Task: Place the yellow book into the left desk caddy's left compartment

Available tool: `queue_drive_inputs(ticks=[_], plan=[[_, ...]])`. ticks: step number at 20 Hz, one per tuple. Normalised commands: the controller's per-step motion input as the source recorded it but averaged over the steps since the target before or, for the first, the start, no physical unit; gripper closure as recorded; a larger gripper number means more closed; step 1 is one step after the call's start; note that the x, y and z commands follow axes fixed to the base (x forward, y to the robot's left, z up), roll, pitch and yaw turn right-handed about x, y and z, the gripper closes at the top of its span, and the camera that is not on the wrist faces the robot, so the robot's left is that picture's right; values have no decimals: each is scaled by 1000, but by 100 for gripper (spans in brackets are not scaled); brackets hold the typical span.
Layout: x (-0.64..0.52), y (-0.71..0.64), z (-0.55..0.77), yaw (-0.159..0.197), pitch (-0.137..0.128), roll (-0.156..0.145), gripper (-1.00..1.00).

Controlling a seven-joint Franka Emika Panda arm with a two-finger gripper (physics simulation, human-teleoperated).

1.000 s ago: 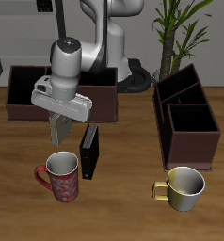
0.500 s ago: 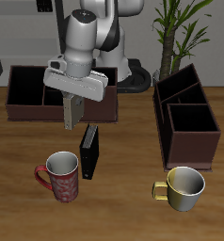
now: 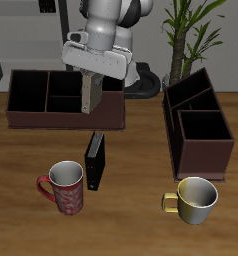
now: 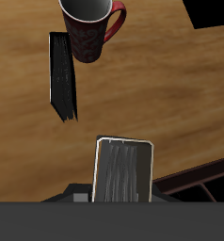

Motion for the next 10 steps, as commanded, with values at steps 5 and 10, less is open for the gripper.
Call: queue_drive_inputs(ticks=[5, 10], plan=[[-406, 593, 465, 9, -9, -15, 100], [-288, 408, 315, 15, -19, 13, 100]])
